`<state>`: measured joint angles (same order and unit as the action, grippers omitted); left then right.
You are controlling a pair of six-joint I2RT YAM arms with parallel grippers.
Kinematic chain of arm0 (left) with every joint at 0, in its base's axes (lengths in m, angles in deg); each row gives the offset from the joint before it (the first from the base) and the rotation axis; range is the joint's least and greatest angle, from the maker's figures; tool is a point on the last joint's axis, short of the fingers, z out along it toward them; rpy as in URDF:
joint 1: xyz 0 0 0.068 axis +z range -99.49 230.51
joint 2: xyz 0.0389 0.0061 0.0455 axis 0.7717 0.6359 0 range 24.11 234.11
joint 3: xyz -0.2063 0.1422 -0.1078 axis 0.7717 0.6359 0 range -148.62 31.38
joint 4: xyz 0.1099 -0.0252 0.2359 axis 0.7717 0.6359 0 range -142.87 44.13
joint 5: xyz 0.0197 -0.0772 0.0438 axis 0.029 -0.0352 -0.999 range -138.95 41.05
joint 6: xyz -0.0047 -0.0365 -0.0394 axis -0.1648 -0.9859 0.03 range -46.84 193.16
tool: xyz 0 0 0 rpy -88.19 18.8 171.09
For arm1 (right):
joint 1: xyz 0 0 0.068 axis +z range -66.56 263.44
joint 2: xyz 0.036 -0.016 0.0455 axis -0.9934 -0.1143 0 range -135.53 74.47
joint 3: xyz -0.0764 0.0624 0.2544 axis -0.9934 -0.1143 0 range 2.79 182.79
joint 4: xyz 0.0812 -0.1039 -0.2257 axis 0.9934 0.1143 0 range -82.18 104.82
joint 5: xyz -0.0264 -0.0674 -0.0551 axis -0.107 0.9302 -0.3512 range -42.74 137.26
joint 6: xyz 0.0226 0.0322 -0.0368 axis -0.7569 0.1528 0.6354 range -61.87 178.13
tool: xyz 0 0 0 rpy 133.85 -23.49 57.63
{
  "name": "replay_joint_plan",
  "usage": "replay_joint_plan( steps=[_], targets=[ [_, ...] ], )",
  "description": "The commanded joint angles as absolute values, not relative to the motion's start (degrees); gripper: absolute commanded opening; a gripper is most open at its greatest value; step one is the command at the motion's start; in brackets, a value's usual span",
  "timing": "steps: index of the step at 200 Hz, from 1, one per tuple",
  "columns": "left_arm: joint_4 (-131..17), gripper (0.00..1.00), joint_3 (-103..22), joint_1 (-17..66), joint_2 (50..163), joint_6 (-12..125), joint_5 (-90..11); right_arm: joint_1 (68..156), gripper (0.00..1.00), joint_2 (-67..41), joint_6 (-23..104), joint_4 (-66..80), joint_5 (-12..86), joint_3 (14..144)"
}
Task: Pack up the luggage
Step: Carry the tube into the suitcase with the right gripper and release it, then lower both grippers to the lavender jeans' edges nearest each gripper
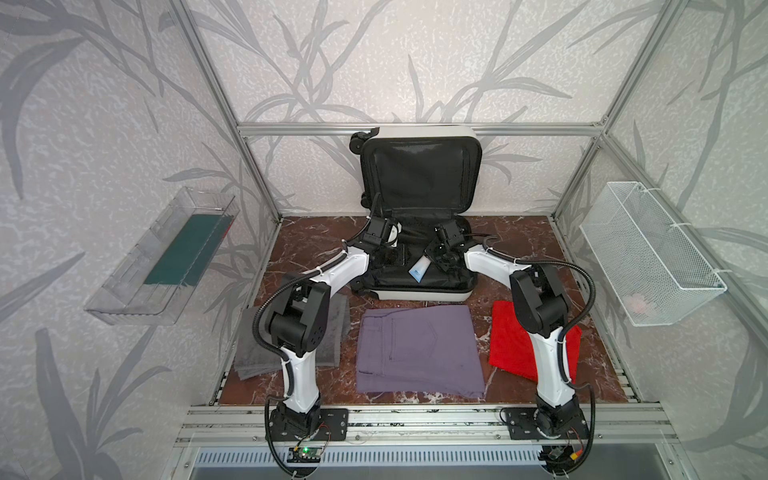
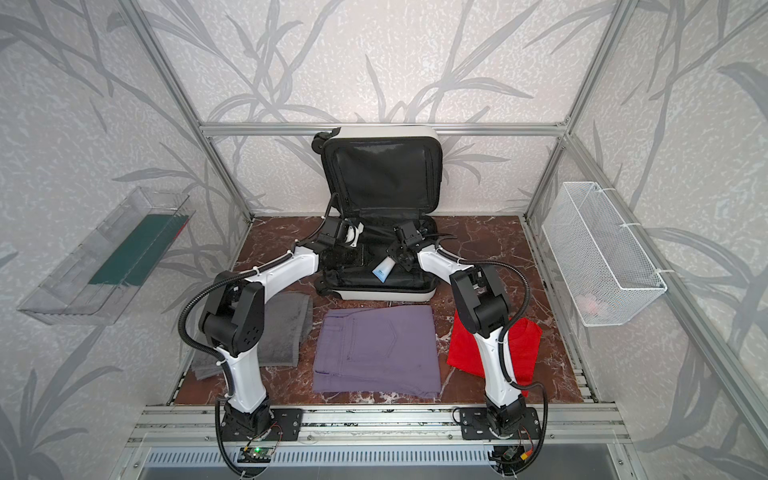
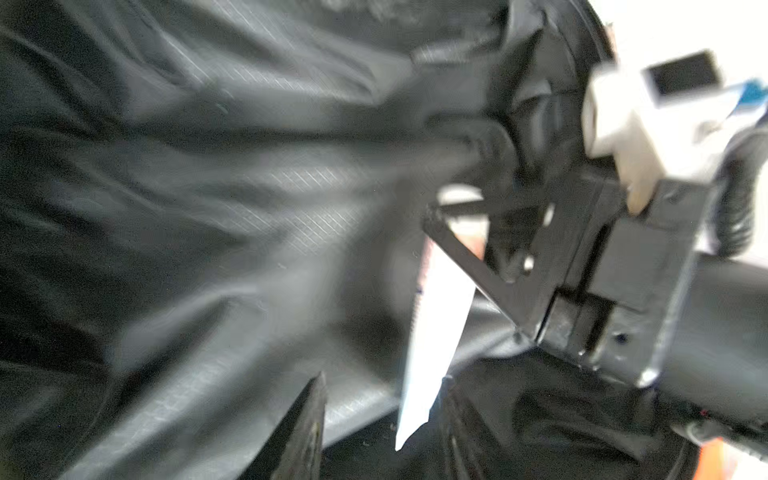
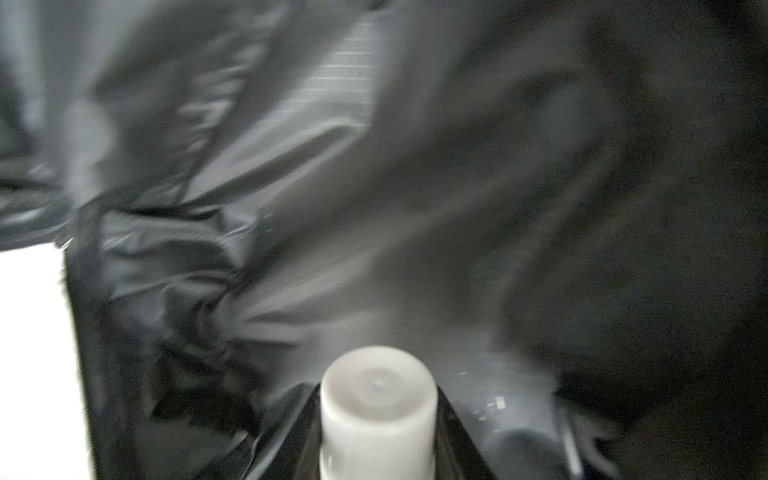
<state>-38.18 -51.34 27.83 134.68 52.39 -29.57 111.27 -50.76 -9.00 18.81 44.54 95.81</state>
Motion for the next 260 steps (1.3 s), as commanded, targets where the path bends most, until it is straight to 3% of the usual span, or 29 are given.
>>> replay_joint_plan(
  steps=[1,22,45,65,108,202,224,260],
  targets=[
    [-36.83,0.51,-52.73,27.99,133.46,52.78,-31.06,111.22,0.37,-52.38,-16.03,19.03,46.86,95.63],
    [-36.71,0.51,-52.44,27.93,132.84,52.26,-30.95,111.29,0.4,-53.89,-19.66,18.32,47.34,96.26],
    [-36.7,0.52,-51.78,27.97,132.14,51.81,-30.92,111.23,0.66,-55.53,-22.77,17.27,46.77,97.27],
    [-36.92,0.52,-51.03,27.93,131.38,51.54,-31.02,111.25,0.74,-55.29,-21.89,15.86,45.87,97.36],
    [-37.12,0.58,-48.86,27.98,128.75,51.54,-31.23,110.79,0.75,-48.94,-14.15,15.34,43.66,93.48],
    [-36.98,0.68,-39.64,27.93,115.68,46.7,-32.75,108.07,0.75,-23.84,8.5,17.56,33.79,74.5],
    [-36.13,0.73,-35.03,27.88,109.31,44.55,-33.43,107.99,0.75,-15.87,14.52,20.78,32.43,69.6],
    [-30.92,0.89,-26.03,27.75,97.33,41.24,-36.01,108.01,0.74,-3.92,21.29,27.43,30.74,59.36]
  ],
)
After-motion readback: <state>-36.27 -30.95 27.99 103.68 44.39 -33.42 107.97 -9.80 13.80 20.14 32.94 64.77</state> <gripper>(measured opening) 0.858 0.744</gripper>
